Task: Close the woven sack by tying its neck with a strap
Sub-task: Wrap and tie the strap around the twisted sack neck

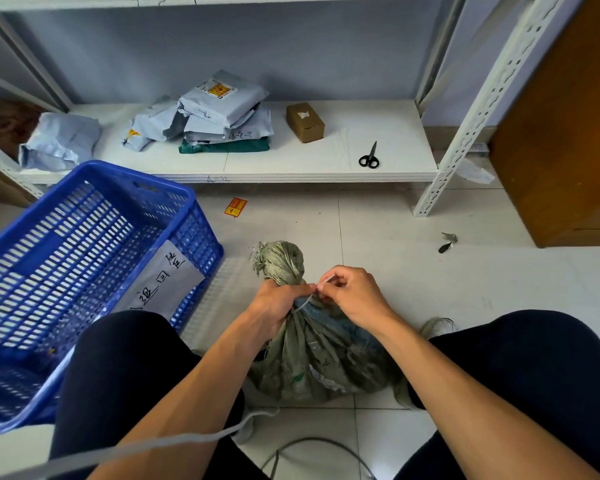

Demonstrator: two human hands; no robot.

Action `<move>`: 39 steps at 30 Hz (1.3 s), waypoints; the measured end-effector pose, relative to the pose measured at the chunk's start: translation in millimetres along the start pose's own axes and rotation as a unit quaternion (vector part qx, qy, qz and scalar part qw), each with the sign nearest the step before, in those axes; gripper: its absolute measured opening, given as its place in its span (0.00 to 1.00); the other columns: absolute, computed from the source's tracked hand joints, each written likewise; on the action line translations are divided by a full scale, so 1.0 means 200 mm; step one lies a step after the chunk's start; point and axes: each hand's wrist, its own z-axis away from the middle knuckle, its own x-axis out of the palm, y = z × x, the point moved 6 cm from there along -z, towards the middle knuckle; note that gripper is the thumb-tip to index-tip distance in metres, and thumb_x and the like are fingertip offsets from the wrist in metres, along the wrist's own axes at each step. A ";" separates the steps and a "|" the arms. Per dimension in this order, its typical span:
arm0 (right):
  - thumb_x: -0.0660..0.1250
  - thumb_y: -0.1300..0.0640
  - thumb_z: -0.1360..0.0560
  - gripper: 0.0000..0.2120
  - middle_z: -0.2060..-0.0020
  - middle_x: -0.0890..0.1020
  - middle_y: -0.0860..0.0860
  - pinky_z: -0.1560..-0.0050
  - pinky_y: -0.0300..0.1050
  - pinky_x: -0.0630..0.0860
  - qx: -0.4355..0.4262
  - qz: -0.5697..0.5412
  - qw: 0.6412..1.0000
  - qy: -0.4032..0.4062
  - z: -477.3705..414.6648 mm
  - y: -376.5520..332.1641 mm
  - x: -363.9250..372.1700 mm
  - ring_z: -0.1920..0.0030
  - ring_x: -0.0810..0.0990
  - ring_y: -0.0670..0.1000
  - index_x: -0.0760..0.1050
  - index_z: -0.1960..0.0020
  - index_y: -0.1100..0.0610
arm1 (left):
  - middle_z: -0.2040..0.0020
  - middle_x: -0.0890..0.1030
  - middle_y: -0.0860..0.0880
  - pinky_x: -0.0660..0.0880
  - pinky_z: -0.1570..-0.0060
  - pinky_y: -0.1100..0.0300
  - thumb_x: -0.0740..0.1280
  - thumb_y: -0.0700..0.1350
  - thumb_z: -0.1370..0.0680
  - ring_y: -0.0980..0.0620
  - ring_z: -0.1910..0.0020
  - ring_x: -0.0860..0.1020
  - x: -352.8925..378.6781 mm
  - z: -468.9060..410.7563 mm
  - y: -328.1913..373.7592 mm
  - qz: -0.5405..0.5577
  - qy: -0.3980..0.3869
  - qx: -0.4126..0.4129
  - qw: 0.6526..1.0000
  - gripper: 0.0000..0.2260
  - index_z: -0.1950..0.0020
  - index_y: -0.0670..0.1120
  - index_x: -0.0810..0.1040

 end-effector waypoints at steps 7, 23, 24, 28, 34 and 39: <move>0.70 0.61 0.24 0.04 0.63 0.87 0.49 0.53 0.43 0.80 0.039 -0.049 0.998 0.014 0.00 0.01 -0.07 0.60 0.85 0.46 0.82 0.55 0.54 | 0.53 0.87 0.41 0.84 0.54 0.44 0.82 0.44 0.36 0.41 0.56 0.86 -0.02 -0.02 -0.01 -0.019 0.027 -0.004 0.999 0.26 0.43 0.38 0.78; 0.68 0.61 0.22 0.03 0.62 0.86 0.53 0.56 0.44 0.80 0.055 -0.144 0.987 0.046 0.02 -0.01 -0.16 0.60 0.87 0.50 0.81 0.53 0.57 | 0.55 0.87 0.46 0.82 0.54 0.54 0.79 0.42 0.31 0.47 0.55 0.86 -0.06 -0.04 -0.03 -0.026 0.045 0.011 0.999 0.14 0.48 0.41 0.82; 0.68 0.61 0.21 0.04 0.62 0.86 0.54 0.56 0.46 0.81 0.055 -0.154 0.985 0.050 0.02 -0.01 -0.16 0.60 0.87 0.51 0.81 0.53 0.57 | 0.55 0.88 0.47 0.81 0.50 0.54 0.79 0.42 0.31 0.48 0.53 0.85 -0.06 -0.04 -0.03 -0.038 0.034 0.014 0.999 0.13 0.48 0.42 0.84; 0.67 0.61 0.20 0.04 0.60 0.87 0.55 0.56 0.48 0.82 0.063 -0.186 0.979 0.049 0.02 -0.01 -0.17 0.59 0.87 0.54 0.81 0.52 0.59 | 0.56 0.88 0.50 0.80 0.51 0.58 0.78 0.43 0.30 0.51 0.53 0.85 -0.04 -0.02 -0.02 -0.097 0.011 0.043 0.994 0.08 0.52 0.45 0.86; 0.68 0.61 0.21 0.04 0.58 0.87 0.54 0.56 0.48 0.82 0.090 -0.177 0.980 0.013 0.04 0.03 -0.10 0.58 0.87 0.56 0.81 0.49 0.59 | 0.62 0.84 0.46 0.76 0.69 0.65 0.77 0.41 0.28 0.53 0.68 0.80 -0.03 0.00 0.01 -0.168 0.075 0.103 0.978 0.06 0.58 0.41 0.82; 0.68 0.62 0.23 0.05 0.58 0.88 0.53 0.56 0.49 0.82 0.106 -0.125 0.986 -0.026 0.06 0.06 0.03 0.61 0.87 0.55 0.83 0.52 0.57 | 0.61 0.86 0.41 0.82 0.59 0.51 0.77 0.43 0.32 0.43 0.63 0.83 -0.02 0.01 0.00 -0.168 0.060 0.117 0.977 0.12 0.56 0.35 0.84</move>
